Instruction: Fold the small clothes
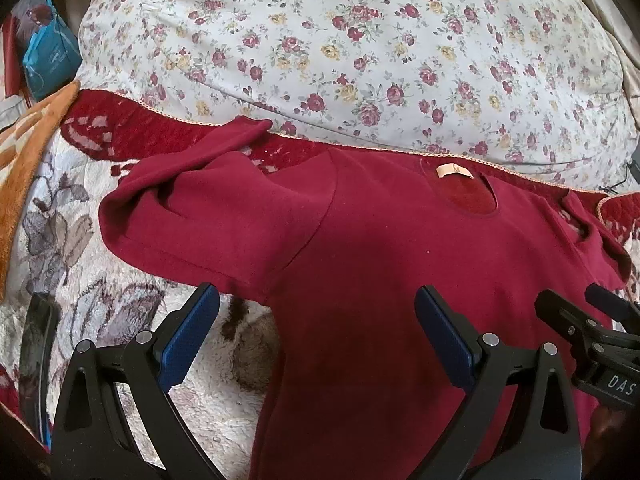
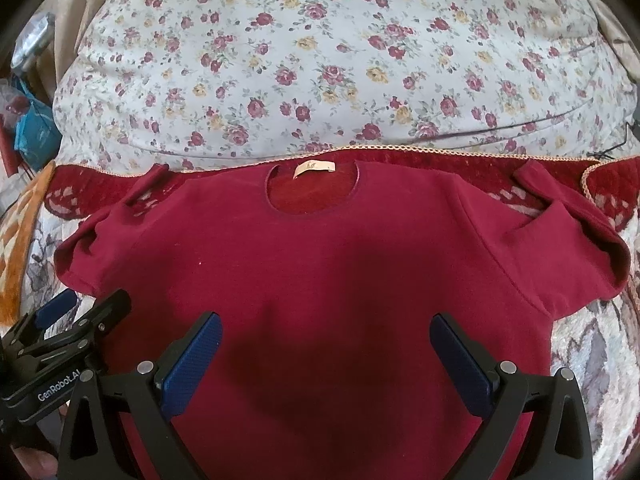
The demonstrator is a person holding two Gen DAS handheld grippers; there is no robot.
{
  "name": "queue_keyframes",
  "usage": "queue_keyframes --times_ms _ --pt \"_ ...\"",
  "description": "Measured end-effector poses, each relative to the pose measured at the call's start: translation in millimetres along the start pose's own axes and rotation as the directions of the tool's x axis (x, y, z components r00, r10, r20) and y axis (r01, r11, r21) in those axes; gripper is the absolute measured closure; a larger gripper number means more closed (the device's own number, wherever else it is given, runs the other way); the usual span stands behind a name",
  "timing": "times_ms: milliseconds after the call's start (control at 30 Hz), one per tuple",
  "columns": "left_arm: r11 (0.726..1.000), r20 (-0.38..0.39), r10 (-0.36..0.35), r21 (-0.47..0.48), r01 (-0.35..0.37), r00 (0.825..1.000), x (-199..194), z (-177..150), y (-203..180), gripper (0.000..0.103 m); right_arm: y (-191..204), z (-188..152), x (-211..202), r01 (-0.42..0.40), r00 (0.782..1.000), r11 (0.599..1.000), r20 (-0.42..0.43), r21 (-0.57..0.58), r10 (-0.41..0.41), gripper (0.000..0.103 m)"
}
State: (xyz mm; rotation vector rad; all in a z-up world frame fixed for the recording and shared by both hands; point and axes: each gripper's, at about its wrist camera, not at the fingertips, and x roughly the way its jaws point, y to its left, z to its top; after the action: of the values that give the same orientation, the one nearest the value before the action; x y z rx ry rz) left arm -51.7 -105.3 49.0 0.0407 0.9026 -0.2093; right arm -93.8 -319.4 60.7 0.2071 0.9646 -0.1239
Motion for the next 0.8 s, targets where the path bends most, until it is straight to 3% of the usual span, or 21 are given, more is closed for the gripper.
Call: queue_keyframes --times_ms 633,800 --pt "0.997 -0.013 0.020 -0.070 -0.021 1.000 1 10 24 0.004 7 4 12 -0.016 1.000 1.000 -0.023 -0.012 0.015 0.000" --pt "0.984 -0.081 0.097 -0.144 -0.108 0.992 8 23 65 0.004 20 16 19 -0.067 0.997 0.997 -0.031 -0.037 0.066 0.000"
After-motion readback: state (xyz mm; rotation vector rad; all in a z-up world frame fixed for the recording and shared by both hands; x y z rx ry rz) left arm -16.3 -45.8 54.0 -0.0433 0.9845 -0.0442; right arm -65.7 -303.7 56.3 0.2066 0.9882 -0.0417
